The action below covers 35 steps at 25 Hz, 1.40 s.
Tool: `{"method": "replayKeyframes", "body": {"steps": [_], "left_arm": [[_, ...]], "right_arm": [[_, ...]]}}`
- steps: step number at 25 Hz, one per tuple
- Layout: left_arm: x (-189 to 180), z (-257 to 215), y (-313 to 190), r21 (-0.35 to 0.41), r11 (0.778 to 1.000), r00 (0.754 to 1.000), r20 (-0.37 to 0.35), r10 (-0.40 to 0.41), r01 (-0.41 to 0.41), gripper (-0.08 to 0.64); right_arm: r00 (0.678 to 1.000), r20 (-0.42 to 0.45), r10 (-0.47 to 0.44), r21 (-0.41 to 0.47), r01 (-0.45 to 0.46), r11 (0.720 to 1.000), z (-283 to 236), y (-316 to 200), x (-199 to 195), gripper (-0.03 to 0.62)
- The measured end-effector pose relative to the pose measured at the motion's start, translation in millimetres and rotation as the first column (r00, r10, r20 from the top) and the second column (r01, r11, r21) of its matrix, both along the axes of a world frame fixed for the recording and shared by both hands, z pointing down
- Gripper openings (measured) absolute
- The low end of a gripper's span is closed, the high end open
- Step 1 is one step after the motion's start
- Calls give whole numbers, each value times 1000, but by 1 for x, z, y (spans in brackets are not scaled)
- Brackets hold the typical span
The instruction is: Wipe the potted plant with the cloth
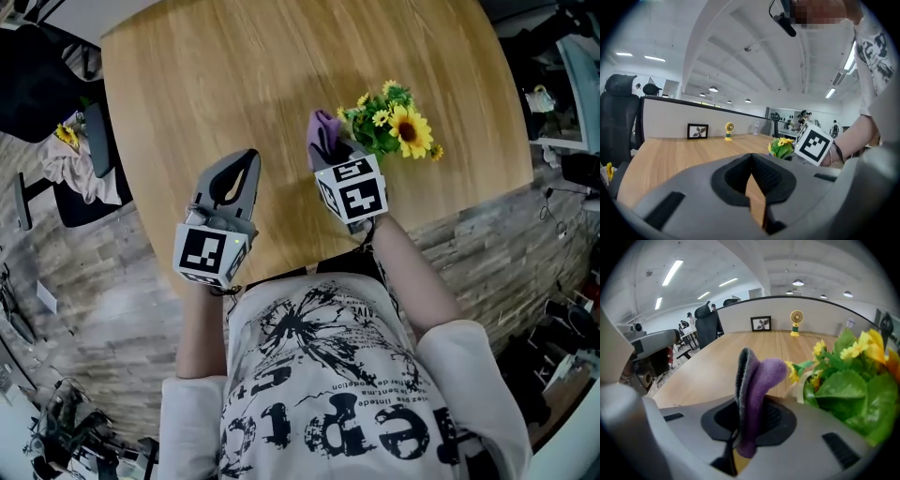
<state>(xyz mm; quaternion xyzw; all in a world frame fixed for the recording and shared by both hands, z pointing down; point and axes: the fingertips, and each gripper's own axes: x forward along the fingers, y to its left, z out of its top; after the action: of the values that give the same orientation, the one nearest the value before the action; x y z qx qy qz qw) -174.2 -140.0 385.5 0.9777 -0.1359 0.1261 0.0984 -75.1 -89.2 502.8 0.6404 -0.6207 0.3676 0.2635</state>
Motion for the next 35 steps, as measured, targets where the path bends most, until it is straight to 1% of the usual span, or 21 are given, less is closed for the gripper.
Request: {"method": "replayKeyframes", "body": {"steps": [2,5,8,11,17,21,26,35], "left_arm": [[2,3,1,-7,1000,1000,3,11,-11,3],[3,7,1,-14,1000,1000,4,26,-25,3],[4,10,4,-18,999,999,6,33,-33,3],[6,10,6,-22,999,999,3,39,-39,3],[9,14,15,-30,998,999,-1,52,-52,3],[13,16,24,-34,997,998,0,65,-65,3],[17,19,35,-38,996,997,2,82,-81,3],[36,19,53,-36,993,993,-6,114,-114,3]], "right_arm": [[997,31,77,-8,-76,997,5,1,8,72],[980,83,180,-6,-180,984,9,1,14,72],[963,128,238,-14,-238,971,13,6,14,72],[949,167,269,-28,-269,963,14,15,16,72],[946,164,280,-39,-277,960,21,34,22,75],[943,178,281,-41,-278,960,22,46,24,78],[951,187,247,-50,-242,969,24,60,20,78],[972,140,191,-77,-182,980,23,91,27,77]]}}
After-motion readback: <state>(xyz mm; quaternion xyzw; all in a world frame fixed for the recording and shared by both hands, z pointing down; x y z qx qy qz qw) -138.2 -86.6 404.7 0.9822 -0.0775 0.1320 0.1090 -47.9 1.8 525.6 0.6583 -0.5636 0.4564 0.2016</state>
